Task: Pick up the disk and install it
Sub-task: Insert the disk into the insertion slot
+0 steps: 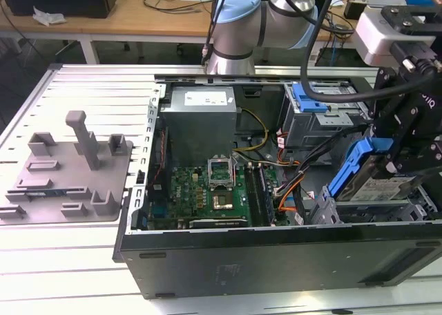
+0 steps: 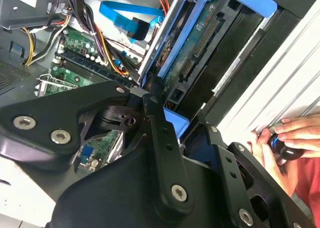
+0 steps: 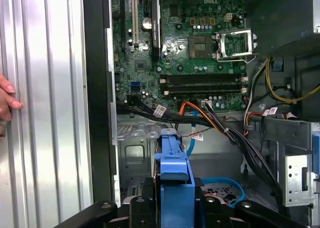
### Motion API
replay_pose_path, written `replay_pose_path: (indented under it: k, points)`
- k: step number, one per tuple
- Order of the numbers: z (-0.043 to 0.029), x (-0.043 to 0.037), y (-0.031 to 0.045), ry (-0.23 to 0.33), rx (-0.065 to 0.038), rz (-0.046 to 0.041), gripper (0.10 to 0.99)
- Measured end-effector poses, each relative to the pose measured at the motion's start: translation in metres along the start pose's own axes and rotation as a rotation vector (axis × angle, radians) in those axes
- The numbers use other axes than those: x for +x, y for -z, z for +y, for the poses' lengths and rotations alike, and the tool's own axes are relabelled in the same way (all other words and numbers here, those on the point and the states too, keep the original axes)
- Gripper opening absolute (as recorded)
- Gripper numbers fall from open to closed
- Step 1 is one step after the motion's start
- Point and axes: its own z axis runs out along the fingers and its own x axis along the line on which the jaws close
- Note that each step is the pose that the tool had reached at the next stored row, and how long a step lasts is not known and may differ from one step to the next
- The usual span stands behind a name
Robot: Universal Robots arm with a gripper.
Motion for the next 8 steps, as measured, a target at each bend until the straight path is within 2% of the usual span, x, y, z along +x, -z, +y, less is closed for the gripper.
replay_pose_path:
  k: [5, 6, 8]
  points:
    - [0.0000, 0.0001, -0.0011, 0.000, 0.000, 0.0000, 0.380]
    - [0.0000, 0.0001, -0.0011, 0.000, 0.000, 0.0000, 0.443]
    - [0.0000, 0.0001, -0.0011, 0.000, 0.000, 0.0001, 0.443]
